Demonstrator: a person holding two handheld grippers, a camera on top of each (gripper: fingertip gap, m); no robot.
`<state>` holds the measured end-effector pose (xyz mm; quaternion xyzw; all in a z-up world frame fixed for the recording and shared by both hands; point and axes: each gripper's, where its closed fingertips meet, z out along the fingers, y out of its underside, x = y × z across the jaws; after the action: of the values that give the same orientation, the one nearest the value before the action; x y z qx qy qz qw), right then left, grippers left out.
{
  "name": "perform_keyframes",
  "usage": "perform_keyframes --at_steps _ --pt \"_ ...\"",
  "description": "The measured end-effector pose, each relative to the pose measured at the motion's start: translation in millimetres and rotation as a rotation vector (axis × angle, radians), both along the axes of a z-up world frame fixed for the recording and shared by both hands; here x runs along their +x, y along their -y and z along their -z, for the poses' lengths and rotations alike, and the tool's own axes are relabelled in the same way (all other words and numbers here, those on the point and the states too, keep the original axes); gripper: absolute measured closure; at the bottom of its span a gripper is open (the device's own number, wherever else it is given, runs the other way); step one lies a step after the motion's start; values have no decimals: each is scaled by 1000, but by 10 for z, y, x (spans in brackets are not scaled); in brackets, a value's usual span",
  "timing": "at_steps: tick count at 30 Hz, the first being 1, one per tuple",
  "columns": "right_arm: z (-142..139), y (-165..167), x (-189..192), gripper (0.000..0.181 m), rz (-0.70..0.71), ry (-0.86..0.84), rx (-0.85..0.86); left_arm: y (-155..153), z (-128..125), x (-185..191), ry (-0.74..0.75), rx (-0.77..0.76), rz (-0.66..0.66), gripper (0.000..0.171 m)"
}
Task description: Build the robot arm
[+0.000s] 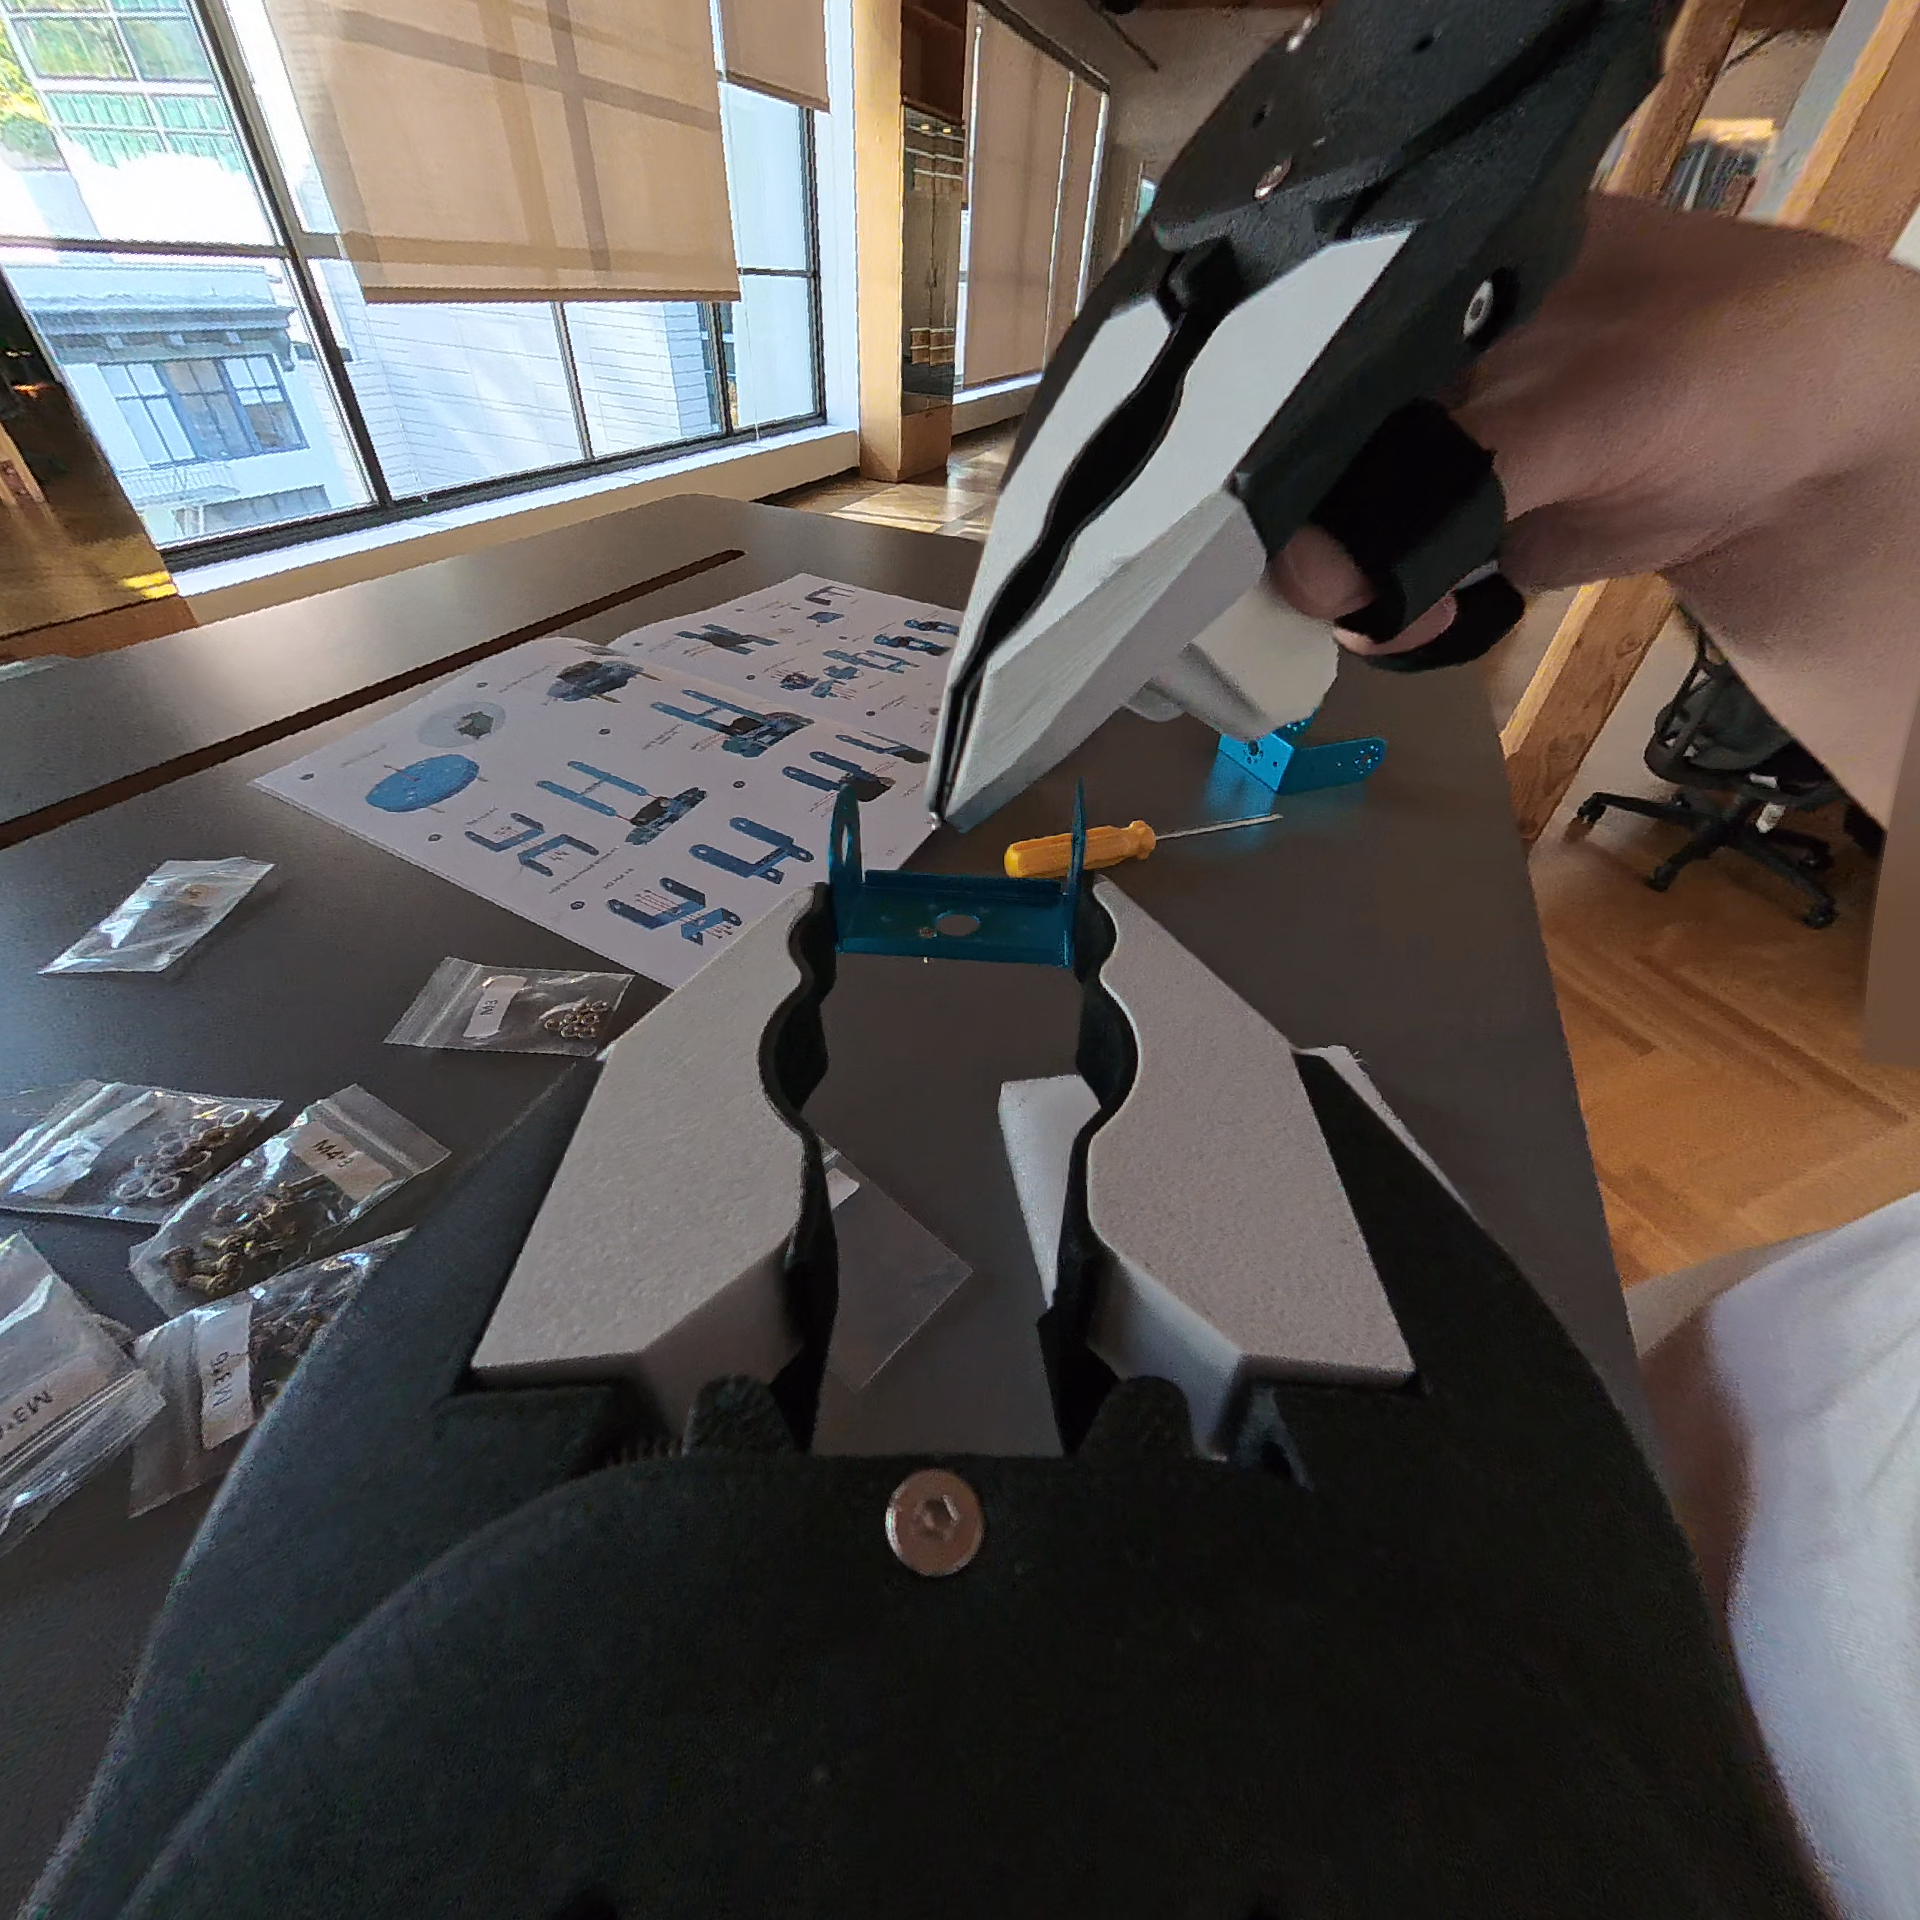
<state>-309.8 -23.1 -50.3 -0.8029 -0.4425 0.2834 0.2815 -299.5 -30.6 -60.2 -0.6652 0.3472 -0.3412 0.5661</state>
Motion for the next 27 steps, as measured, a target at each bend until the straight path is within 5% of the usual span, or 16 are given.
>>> perform_keyframes --at_steps 11,27 --pt "57 52 -10 181 -115 -181 -156 65 -49 35 65 -45 77 126" --pt "271 93 30 180 -295 196 5 82 58 77 -58 33 72 127"
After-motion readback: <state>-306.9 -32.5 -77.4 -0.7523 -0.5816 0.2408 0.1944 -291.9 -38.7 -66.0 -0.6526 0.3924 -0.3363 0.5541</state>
